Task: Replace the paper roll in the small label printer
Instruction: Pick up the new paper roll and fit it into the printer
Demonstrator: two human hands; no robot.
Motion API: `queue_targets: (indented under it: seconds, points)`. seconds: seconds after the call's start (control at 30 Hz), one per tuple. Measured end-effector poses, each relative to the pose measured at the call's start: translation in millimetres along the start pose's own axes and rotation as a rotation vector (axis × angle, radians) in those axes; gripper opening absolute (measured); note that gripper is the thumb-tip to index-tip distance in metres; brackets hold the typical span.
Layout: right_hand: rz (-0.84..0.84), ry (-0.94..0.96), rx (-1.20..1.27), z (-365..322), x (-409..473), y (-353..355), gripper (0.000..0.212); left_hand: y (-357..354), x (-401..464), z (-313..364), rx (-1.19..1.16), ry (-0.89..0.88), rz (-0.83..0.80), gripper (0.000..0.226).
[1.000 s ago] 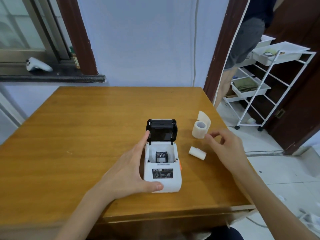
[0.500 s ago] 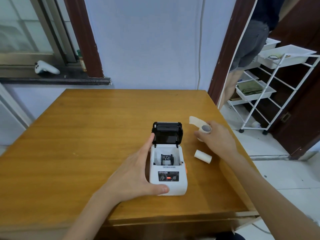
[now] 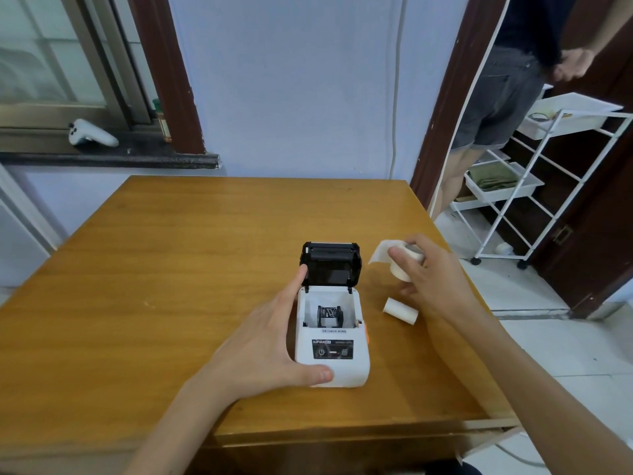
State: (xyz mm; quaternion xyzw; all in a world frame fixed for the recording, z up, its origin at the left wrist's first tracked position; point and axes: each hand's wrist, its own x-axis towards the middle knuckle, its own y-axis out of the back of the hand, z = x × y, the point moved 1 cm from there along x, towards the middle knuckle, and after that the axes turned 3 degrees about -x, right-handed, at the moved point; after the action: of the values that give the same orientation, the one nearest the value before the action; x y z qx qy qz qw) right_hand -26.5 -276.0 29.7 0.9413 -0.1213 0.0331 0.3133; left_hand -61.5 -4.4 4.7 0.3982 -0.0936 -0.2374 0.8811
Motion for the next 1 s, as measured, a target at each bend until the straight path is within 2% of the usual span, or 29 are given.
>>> queue_targets:
  seconds: [0.2, 0.37, 0.57, 0.77, 0.9, 1.0]
  points:
    - [-0.102, 0.080, 0.034, -5, -2, 2, 0.022, 0, 1, 0, -0.012, -0.010, 0.005, 0.134]
    - [-0.133, -0.030, 0.112, -1, -1, -1, 0.044, -1, 1, -2, -0.001, -0.019, 0.006, 0.133]
    - [-0.141, -0.049, 0.232, -1, -3, 5, 0.029, -1, 1, -2, 0.007, -0.021, 0.000, 0.132]
    - [-0.133, -0.018, 0.309, -9, -7, 8, 0.023, -2, 0, -1, 0.010, -0.015, -0.007, 0.131]
    - [-0.183, 0.006, 0.399, -25, -19, 8, 0.022, -1, -1, -2, 0.010, -0.024, -0.012, 0.121]
    - [-0.218, 0.058, 0.423, -38, -32, 3, 0.023, 1, -1, -5, -0.087, -0.057, 0.075, 0.104]
